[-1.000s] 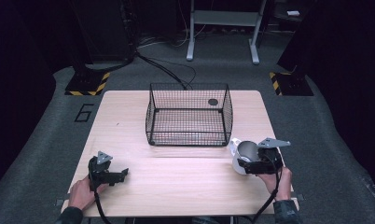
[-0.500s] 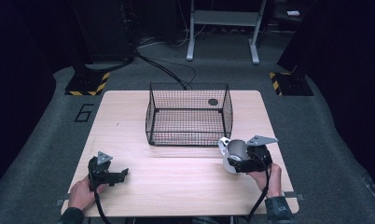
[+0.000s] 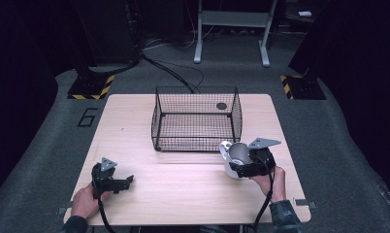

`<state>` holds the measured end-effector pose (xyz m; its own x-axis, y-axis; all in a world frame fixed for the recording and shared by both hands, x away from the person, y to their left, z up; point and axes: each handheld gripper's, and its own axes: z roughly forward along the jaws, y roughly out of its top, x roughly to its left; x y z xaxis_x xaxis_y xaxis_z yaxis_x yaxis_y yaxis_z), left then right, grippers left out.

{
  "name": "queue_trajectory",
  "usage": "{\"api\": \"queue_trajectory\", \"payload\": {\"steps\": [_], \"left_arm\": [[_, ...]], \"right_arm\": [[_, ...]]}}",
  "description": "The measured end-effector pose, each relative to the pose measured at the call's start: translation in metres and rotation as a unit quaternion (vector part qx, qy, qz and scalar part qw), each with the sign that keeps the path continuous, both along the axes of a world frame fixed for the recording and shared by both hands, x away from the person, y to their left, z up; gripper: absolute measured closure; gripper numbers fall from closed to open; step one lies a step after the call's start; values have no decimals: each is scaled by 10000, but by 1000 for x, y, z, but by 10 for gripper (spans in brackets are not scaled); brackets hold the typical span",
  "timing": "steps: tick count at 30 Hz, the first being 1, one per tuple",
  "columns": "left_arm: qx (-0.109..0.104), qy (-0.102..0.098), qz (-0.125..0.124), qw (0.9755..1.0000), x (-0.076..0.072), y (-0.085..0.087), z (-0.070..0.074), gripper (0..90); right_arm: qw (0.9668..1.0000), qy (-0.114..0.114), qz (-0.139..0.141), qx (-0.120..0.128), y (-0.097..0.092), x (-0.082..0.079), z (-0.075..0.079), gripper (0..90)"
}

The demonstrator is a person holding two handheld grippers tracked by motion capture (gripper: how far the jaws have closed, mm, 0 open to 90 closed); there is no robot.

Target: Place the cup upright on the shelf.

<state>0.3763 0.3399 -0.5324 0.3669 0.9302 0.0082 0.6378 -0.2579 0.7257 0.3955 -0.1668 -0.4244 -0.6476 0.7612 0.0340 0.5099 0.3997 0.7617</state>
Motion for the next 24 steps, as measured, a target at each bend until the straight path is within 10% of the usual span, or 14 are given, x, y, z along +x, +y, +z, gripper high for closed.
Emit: {"api": "queue_trajectory", "payload": {"steps": [24], "left_arm": [[6,5,4,10000,0,0,0,2]], "right_arm": [[9995,-167,262,54,24,13,32,71]]}}
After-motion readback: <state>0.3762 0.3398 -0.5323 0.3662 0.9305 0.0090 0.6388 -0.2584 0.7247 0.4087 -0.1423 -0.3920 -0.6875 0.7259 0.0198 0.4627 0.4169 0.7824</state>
